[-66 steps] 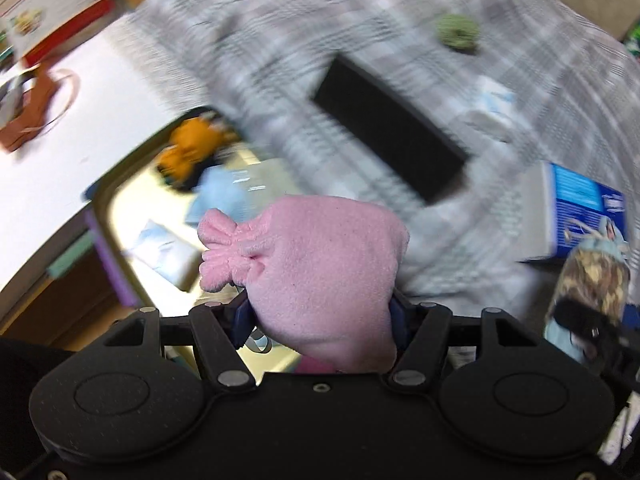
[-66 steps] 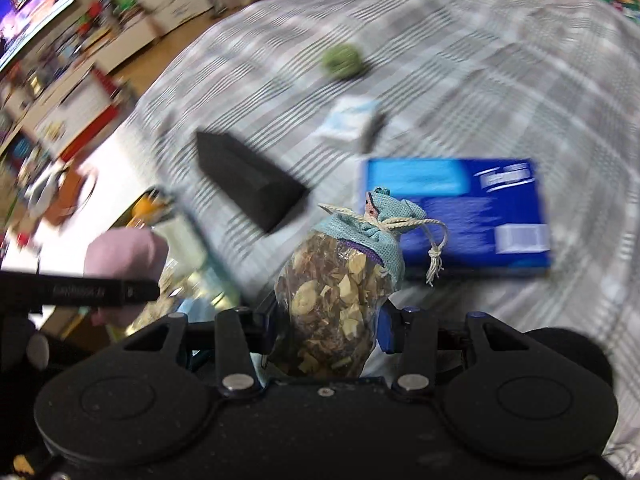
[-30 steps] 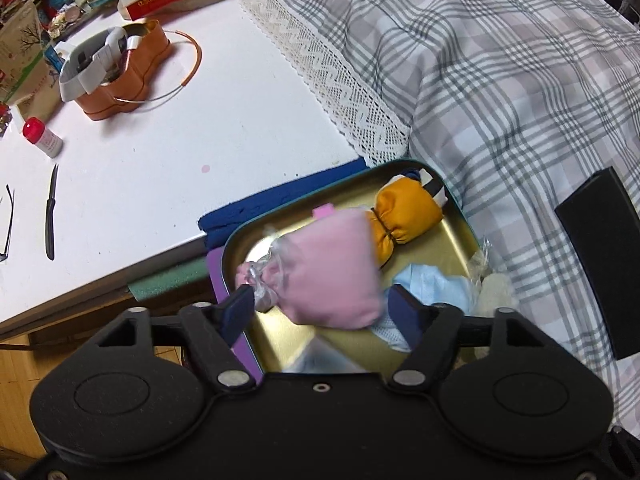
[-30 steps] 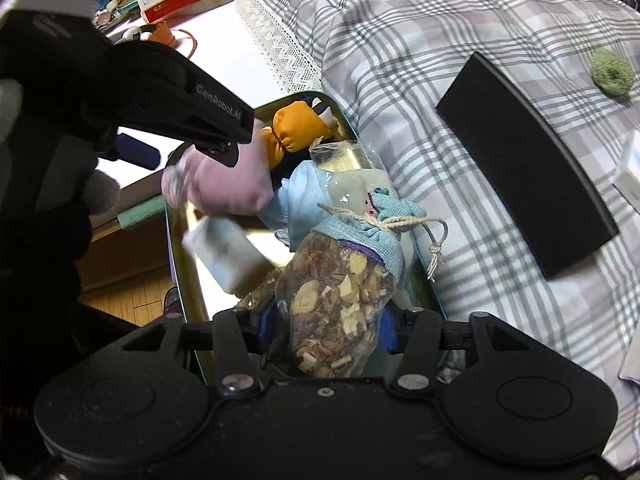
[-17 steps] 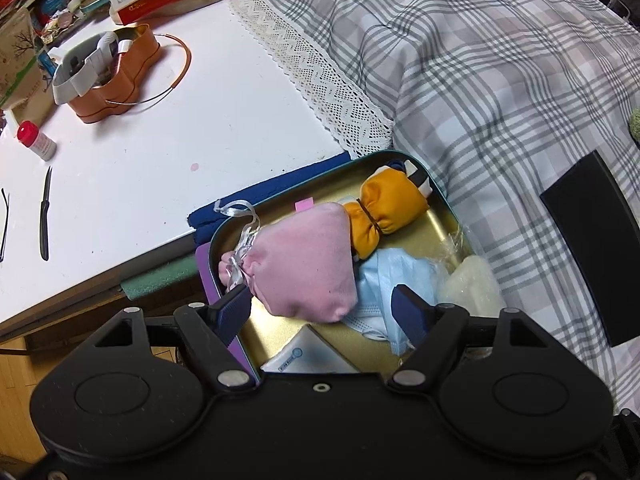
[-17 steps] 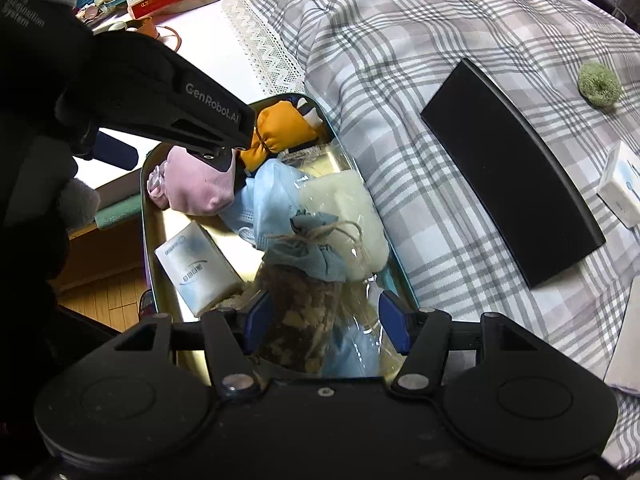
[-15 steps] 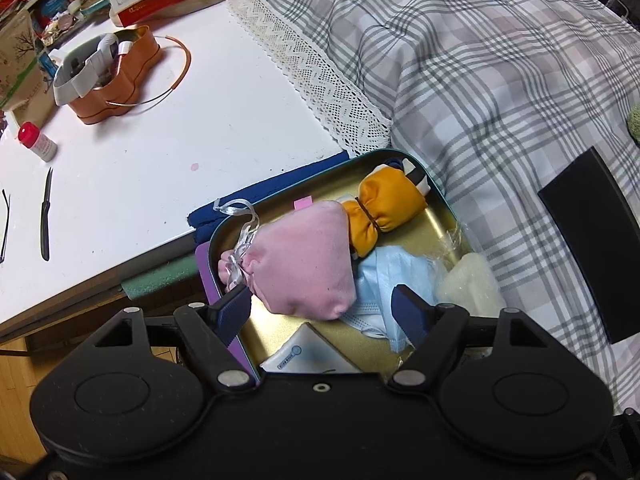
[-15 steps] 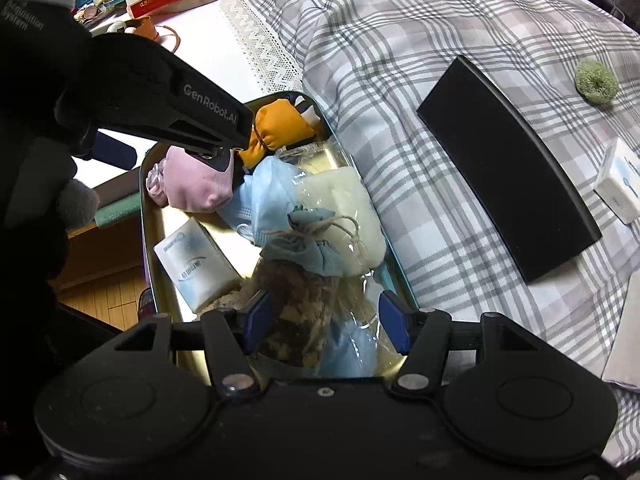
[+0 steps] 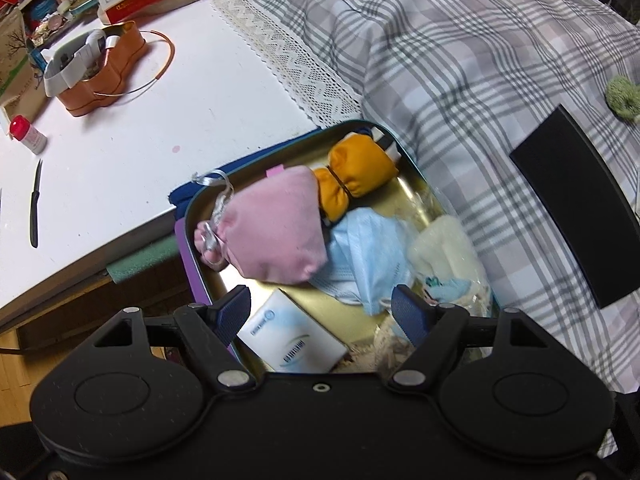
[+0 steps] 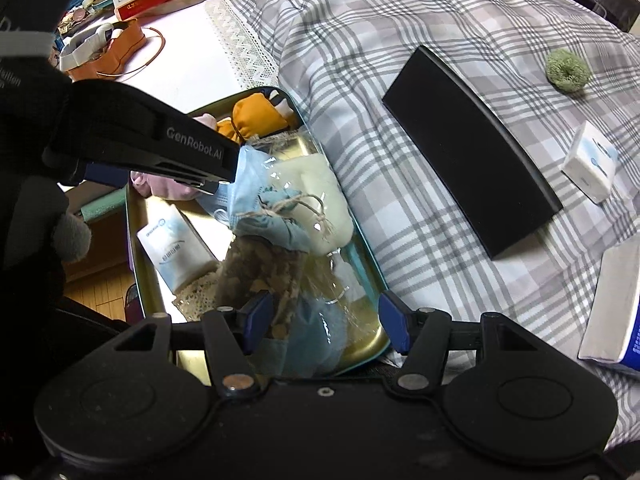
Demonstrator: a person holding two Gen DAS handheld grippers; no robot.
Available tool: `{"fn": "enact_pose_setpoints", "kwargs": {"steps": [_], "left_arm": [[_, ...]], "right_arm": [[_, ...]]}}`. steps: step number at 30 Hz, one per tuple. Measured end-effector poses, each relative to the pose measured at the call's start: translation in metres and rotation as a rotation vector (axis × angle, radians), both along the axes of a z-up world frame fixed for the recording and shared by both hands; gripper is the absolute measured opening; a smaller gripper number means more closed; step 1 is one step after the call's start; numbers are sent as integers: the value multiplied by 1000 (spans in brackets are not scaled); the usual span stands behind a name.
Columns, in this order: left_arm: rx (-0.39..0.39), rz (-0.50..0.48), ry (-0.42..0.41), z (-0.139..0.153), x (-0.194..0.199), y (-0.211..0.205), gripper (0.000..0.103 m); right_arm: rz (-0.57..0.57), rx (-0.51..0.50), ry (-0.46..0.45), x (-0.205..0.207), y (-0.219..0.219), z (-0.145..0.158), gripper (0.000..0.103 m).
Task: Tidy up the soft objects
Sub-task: 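Lower the nut sachet into the tray and open the right tool, then withdraw both tools from the tray toward the green scrubber and white tissue pack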
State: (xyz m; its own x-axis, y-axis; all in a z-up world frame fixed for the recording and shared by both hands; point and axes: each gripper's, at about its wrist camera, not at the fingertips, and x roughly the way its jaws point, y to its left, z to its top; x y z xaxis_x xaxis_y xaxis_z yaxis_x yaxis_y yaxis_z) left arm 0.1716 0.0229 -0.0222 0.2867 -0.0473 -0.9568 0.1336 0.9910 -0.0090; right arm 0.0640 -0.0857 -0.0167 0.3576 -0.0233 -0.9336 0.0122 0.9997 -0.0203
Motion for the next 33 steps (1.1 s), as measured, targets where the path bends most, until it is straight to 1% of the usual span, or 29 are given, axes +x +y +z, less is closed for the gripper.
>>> {"fn": "enact_pose_setpoints", "kwargs": {"steps": [8,18,23,28,33], "left_arm": [[-6,-17,-10,1,-13,-7,73],[-48,-70,33,2,-33,-25,73],[-57,-118,65,2,-48,-45,73],[-49,-184,73,8,-67,-71,73],[-26,-243,65,14,-84,-97,73]], "right_arm": [[-5,-20,13,-9,-9,-4,58],[-15,-37,33,-27,-29,2,58],[-38,-30,44,-43,-50,6,58],[-75,-42,37,-62,-71,11,58],[-123,-40,26,-80,-96,16,59]]}}
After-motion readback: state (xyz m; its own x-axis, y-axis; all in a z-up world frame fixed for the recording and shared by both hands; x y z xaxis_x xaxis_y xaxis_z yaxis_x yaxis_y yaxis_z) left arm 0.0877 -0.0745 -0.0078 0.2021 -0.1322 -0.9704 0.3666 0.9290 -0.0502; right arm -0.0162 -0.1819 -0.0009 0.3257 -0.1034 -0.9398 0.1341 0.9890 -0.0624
